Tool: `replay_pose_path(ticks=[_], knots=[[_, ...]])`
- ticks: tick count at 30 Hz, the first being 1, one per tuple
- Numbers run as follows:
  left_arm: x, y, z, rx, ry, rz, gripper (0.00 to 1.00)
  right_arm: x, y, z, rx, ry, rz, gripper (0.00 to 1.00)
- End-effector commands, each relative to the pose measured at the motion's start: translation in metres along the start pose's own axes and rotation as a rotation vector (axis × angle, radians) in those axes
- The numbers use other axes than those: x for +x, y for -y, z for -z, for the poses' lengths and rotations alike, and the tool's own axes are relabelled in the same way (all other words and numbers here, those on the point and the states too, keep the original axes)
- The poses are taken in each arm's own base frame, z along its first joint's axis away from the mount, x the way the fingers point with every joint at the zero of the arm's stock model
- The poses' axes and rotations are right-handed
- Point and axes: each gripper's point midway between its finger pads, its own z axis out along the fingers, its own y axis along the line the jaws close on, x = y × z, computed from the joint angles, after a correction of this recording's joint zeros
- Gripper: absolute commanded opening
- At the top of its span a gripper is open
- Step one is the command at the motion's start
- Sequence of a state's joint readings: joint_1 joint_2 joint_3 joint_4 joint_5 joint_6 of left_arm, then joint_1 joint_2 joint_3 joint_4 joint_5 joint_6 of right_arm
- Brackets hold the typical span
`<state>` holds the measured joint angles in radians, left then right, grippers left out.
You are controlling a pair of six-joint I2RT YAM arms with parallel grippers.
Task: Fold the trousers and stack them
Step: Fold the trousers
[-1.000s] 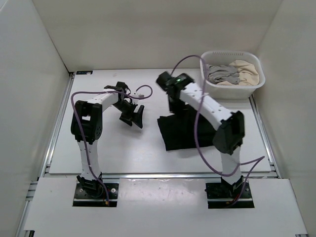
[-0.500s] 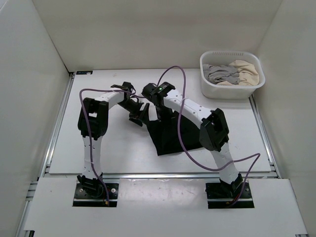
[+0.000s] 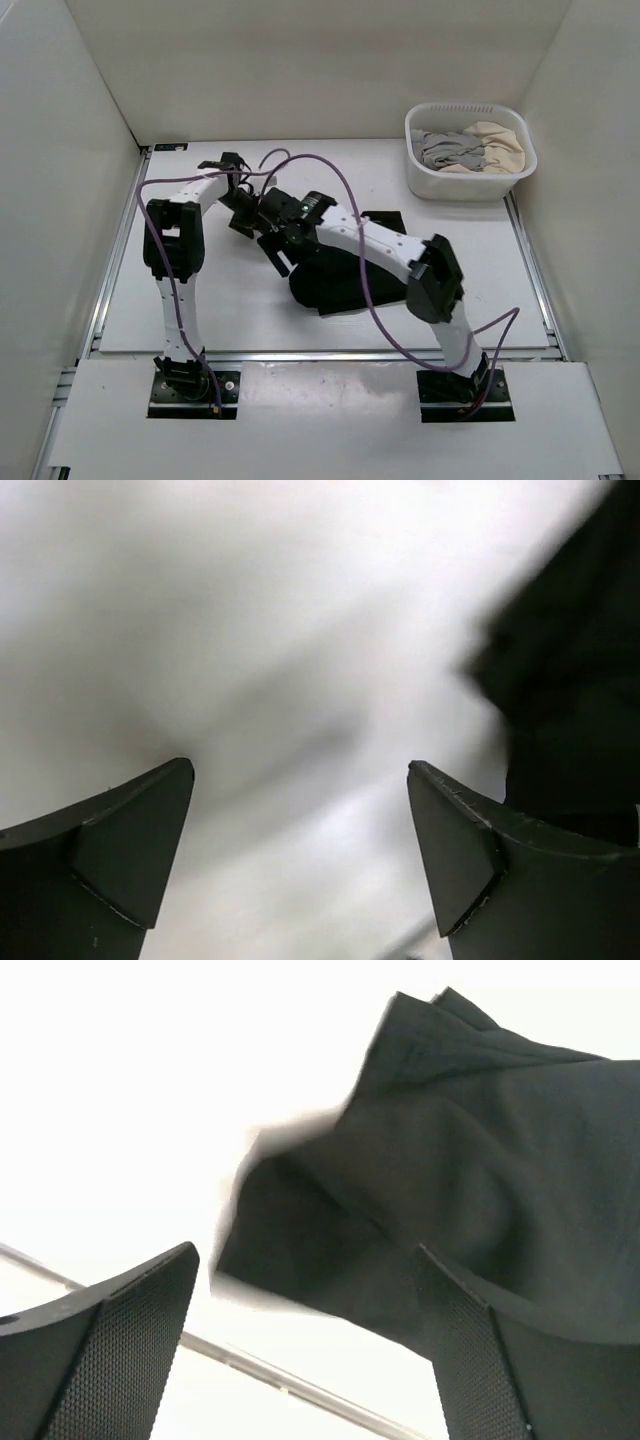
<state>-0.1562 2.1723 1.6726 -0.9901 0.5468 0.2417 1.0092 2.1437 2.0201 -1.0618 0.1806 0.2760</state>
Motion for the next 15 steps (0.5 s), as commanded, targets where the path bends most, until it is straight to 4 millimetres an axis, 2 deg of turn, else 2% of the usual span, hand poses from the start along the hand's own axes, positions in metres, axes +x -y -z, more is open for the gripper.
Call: replay_pose_path(ticks=[1, 2, 3, 4, 5, 6, 7, 8, 9, 10, 11, 13, 14, 15], knots=[[-0.051, -0.025, 0.053, -0.342, 0.117, -0.267, 1.00, -0.052, 0.017, 0.111, -0.075, 0.399, -0.036, 0.93], [-0.062, -0.018, 0.061, -0.349, 0.143, -0.308, 1.00, -0.052, 0.025, 0.123, -0.091, 0.440, -0.081, 0.94], [-0.071, -0.017, 0.068, -0.359, 0.163, -0.347, 1.00, -0.038, 0.049, 0.140, -0.097, 0.474, -0.171, 0.94], [-0.087, -0.009, 0.082, -0.358, 0.210, -0.378, 1.00, -0.038, 0.061, 0.149, -0.099, 0.524, -0.219, 0.94], [-0.093, -0.002, 0.087, -0.338, 0.226, -0.403, 1.00, -0.029, 0.074, 0.153, -0.098, 0.536, -0.263, 0.95], [-0.097, 0.014, 0.083, -0.269, 0.233, -0.465, 1.00, -0.017, 0.103, 0.172, -0.089, 0.577, -0.354, 0.95], [-0.099, 0.029, 0.079, -0.234, 0.232, -0.508, 1.00, -0.006, 0.116, 0.170, -0.085, 0.565, -0.403, 0.95], [-0.099, 0.044, 0.078, -0.211, 0.237, -0.555, 1.00, 0.024, 0.148, 0.147, -0.028, 0.484, -0.500, 0.95], [-0.095, 0.057, 0.071, -0.186, 0.223, -0.600, 1.00, 0.041, 0.165, 0.145, 0.001, 0.458, -0.568, 0.97], [-0.084, 0.085, 0.049, -0.148, 0.174, -0.700, 1.00, 0.058, 0.178, 0.133, 0.017, 0.400, -0.629, 0.99], [-0.078, 0.102, 0.044, -0.148, 0.156, -0.760, 1.00, 0.092, 0.202, 0.111, 0.055, 0.290, -0.721, 0.99], [-0.069, 0.121, 0.023, -0.186, 0.106, -0.870, 1.00, 0.114, 0.208, 0.091, 0.015, 0.196, -0.754, 0.99], [-0.054, 0.142, 0.003, -0.182, 0.061, -0.942, 1.00, 0.123, 0.220, 0.078, 0.018, 0.164, -0.804, 0.99], [-0.055, 0.147, -0.006, -0.205, 0.060, -0.985, 1.00, 0.138, 0.219, 0.064, 0.003, 0.128, -0.831, 0.99]])
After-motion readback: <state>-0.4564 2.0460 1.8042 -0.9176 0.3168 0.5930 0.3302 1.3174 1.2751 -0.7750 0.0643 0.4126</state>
